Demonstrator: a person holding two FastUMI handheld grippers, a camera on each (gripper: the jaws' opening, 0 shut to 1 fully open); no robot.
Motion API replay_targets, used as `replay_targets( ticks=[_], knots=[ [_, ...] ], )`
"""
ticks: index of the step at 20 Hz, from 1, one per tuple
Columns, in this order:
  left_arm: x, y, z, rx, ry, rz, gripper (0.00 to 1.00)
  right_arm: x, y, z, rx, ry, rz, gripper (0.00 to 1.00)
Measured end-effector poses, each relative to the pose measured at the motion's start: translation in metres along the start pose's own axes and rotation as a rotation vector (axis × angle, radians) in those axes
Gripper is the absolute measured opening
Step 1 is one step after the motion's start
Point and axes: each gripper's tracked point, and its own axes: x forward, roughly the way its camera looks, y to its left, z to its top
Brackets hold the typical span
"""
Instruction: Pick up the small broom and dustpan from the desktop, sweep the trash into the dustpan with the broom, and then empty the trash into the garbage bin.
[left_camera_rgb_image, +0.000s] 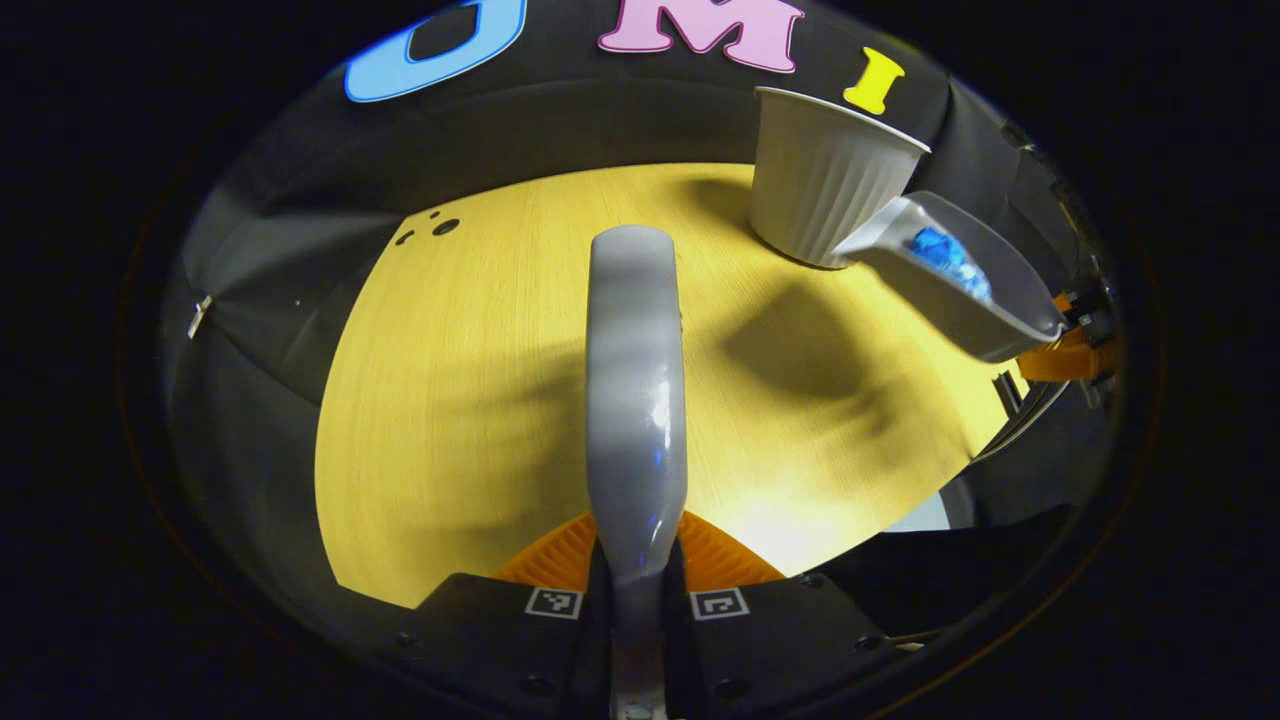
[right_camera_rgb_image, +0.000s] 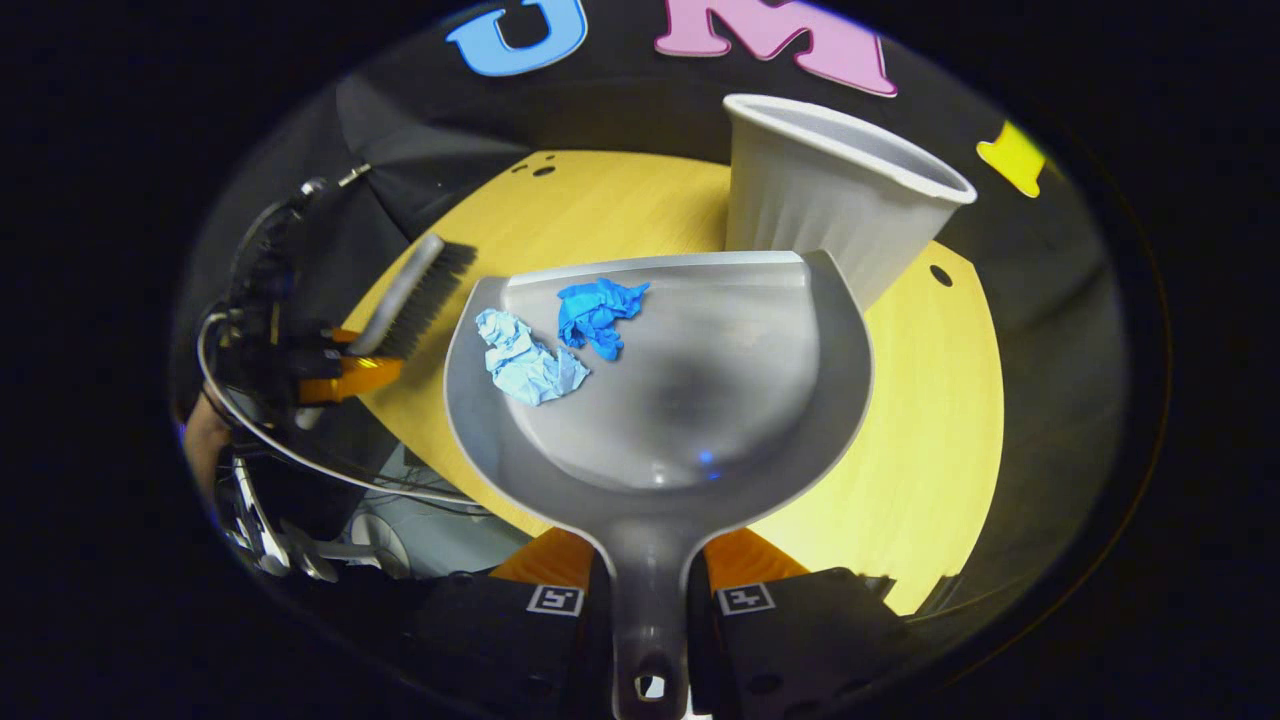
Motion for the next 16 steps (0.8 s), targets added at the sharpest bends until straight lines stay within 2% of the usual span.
replay_targets(
  ticks=[2, 4, 7, 9, 12, 13, 16],
  knots=[
    [-0.002, -0.004, 0.003, -0.015, 0.006, 0.003, 0.25, 0.006, -0.004, 0.001, -0.032, -0.004, 0.011, 0.34],
    [0.002, -0.007, 0.003, -0.019, 0.012, 0.029, 0.25, 0.012, -0.009, 0.007, -0.012, -0.010, 0.031, 0.34],
    [0.010, -0.017, 0.004, -0.076, 0.028, 0.029, 0.25, -0.006, -0.013, 0.025, 0.094, -0.058, 0.089, 0.33],
    [0.016, -0.030, 0.006, -0.135, 0.046, 0.020, 0.25, -0.039, -0.023, 0.045, 0.134, -0.103, 0.106, 0.34],
    [0.020, -0.038, 0.008, -0.199, 0.067, 0.019, 0.25, -0.053, -0.059, 0.076, 0.094, -0.153, 0.069, 0.33],
    [0.022, -0.039, 0.009, -0.206, 0.072, 0.023, 0.28, -0.056, -0.069, 0.084, 0.088, -0.168, 0.060, 0.34],
    [0.019, -0.039, 0.012, -0.211, 0.082, 0.044, 0.22, -0.058, -0.099, 0.111, 0.090, -0.214, 0.030, 0.34]
  ],
)
